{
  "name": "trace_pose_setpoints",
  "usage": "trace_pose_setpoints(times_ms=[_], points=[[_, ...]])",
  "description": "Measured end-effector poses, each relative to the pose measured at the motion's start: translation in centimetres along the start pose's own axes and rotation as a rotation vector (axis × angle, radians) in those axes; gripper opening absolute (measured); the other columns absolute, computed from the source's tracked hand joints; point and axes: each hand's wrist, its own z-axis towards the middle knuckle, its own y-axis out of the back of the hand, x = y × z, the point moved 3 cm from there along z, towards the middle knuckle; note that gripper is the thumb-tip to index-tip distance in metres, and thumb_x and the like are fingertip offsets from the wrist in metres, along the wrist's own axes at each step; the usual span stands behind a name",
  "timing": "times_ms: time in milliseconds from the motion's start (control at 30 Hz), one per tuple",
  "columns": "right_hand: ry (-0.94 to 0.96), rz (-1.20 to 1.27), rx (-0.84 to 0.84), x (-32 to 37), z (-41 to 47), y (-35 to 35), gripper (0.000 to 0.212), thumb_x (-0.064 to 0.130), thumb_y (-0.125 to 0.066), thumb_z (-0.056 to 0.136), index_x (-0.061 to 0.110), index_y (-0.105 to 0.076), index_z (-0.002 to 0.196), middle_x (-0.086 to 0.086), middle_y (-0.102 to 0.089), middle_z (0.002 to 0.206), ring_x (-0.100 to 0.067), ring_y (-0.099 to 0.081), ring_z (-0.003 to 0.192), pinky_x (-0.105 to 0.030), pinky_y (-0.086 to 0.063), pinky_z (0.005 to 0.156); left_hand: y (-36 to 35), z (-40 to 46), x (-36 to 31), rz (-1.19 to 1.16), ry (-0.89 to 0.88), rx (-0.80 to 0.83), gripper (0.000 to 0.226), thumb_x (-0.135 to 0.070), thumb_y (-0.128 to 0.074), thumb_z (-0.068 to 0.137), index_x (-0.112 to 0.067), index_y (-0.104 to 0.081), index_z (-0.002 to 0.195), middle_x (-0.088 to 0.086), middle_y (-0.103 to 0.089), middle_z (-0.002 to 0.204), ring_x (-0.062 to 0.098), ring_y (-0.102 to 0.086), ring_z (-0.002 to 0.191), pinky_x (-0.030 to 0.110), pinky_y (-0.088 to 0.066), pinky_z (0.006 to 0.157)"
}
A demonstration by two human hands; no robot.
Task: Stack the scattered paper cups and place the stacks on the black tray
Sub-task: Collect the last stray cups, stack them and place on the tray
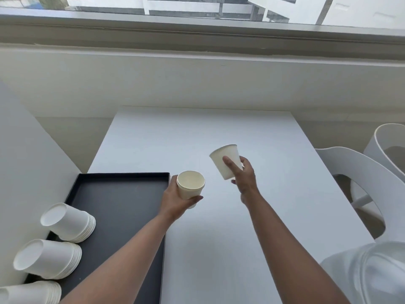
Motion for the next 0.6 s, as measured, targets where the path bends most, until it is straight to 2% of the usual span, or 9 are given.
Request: trace_pose_setpoints(times_ms=[100,200,333,433,533,600], points=[[0.097,0.106,0.122,0.8,-1.9,-2.1,0.059,0.042,-0.071,0.074,0.019,-0.045,0.122,0.004,-0.062,0.1,-0.015,-0.06,0.091,-0.027,-0.048,0.075,-0.3,-0.7,-0.8,0.018,-0.026,0.019,0.059,-0.024,-0.086,0.062,-0.026,-0.046,0.106,-0.006,-0.059,0.104,0.017,-0.055,0.098,0.025,-0.043,0.076],[0.206,0.141,0.194,1.4,-3.7,-3.4,0.055,0.038,-0.068,0.07,0.017,-0.048,0.116,0.004,-0.063,0.1,-0.008,-0.062,0.086,-0.019,-0.05,0.069,-0.3,-1.7,-1.6,0.026,-0.043,0.053,0.066,-0.034,-0.085,0.056,-0.03,-0.047,0.109,-0.01,-0.06,0.102,0.015,-0.056,0.097,0.026,-0.046,0.075],[0.291,0.096,0.231,1.2,-5.5,-4.1,0.052,0.036,-0.069,0.069,0.019,-0.052,0.115,0.001,-0.064,0.103,-0.012,-0.063,0.091,-0.024,-0.053,0.075,-0.1,-2.8,-2.2,-0.008,-0.05,0.062,0.071,-0.04,-0.079,0.05,-0.028,-0.048,0.113,-0.009,-0.062,0.103,0.015,-0.06,0.099,0.033,-0.053,0.081],[0.322,0.074,0.233,0.9,-6.5,-4.0,0.048,0.035,-0.068,0.07,0.024,-0.05,0.114,0.006,-0.062,0.104,-0.015,-0.061,0.097,-0.029,-0.053,0.08,0.1,-3.4,-2.6,-0.016,-0.073,0.05,0.071,-0.041,-0.078,0.05,-0.027,-0.049,0.113,-0.009,-0.063,0.102,0.016,-0.061,0.098,0.037,-0.054,0.082],[0.353,0.043,0.258,0.6,-7.6,-3.8,0.044,0.036,-0.069,0.071,0.031,-0.049,0.109,0.009,-0.061,0.105,-0.013,-0.059,0.1,-0.03,-0.053,0.082,0.2,-4.0,-2.7,-0.015,-0.086,0.057,0.069,-0.042,-0.077,0.05,-0.028,-0.049,0.111,-0.011,-0.063,0.098,0.015,-0.061,0.096,0.033,-0.054,0.077],[0.362,0.009,0.268,0.4,-8.2,-3.9,0.047,0.038,-0.069,0.07,0.031,-0.048,0.111,0.012,-0.061,0.105,-0.008,-0.059,0.101,-0.028,-0.053,0.083,0.2,-4.5,-2.8,-0.025,-0.088,0.068,0.064,-0.043,-0.076,0.049,-0.032,-0.049,0.105,-0.016,-0.062,0.093,0.01,-0.062,0.09,0.021,-0.052,0.067]])
